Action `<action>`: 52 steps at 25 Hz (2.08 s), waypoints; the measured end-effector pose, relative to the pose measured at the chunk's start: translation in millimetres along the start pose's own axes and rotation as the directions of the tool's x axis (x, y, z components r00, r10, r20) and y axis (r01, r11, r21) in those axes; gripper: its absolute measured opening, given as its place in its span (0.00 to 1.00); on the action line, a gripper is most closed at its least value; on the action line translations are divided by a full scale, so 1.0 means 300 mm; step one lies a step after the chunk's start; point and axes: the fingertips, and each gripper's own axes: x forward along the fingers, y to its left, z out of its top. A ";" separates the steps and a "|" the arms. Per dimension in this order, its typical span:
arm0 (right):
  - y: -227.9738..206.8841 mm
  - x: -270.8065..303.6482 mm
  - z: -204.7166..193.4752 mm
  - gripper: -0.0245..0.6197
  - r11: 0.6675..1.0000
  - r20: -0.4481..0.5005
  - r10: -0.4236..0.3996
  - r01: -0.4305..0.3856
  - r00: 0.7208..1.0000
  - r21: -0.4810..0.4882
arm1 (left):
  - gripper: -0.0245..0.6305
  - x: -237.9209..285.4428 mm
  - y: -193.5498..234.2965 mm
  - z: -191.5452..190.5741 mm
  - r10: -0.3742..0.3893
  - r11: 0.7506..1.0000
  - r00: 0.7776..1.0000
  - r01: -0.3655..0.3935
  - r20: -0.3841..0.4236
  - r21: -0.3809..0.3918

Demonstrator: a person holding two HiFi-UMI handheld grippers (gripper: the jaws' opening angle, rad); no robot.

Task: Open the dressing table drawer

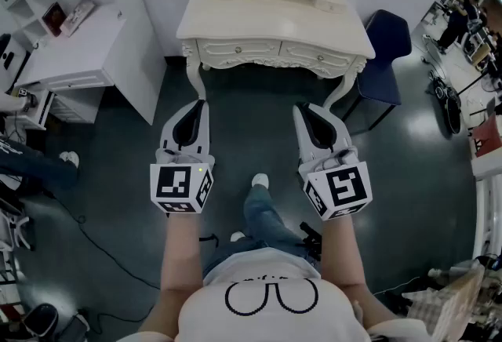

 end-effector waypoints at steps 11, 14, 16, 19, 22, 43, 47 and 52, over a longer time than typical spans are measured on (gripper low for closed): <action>-0.291 0.474 -0.075 0.04 0.999 0.008 0.042 -0.042 0.999 0.013 | 0.04 0.496 0.198 -0.027 0.048 0.998 0.999 -0.047 -0.022 0.031; -0.406 0.612 -0.082 0.04 0.997 0.017 0.067 -0.067 0.998 0.024 | 0.03 0.662 0.245 -0.022 0.083 0.996 0.996 -0.082 -0.029 0.036; -0.478 0.694 -0.100 0.04 0.996 0.016 0.084 -0.085 0.996 0.037 | 0.04 0.765 0.273 -0.029 0.116 0.993 0.993 -0.115 -0.035 0.032; -0.569 0.803 -0.129 0.04 0.993 0.008 0.106 -0.106 0.994 0.056 | 0.04 0.892 0.297 -0.045 0.135 0.991 0.990 -0.135 -0.046 0.012; -0.630 0.893 -0.163 0.04 0.990 -0.005 0.123 -0.122 0.992 0.076 | 0.04 0.994 0.321 -0.075 0.139 0.990 0.988 -0.139 -0.065 0.012; -0.963 1.734 -0.454 0.04 0.986 -0.162 0.093 -0.069 0.982 0.150 | 0.04 1.848 0.775 -0.358 0.086 0.994 0.977 -0.098 -0.196 -0.052; -1.017 1.915 -0.513 0.04 0.987 -0.211 0.102 -0.072 0.972 0.145 | 0.04 2.026 0.881 -0.446 0.072 0.991 0.964 -0.098 -0.257 -0.089; -1.075 2.101 -0.598 0.04 0.989 -0.264 0.094 -0.061 0.960 0.131 | 0.25 2.214 0.958 -0.549 0.024 0.990 0.954 -0.064 -0.300 -0.125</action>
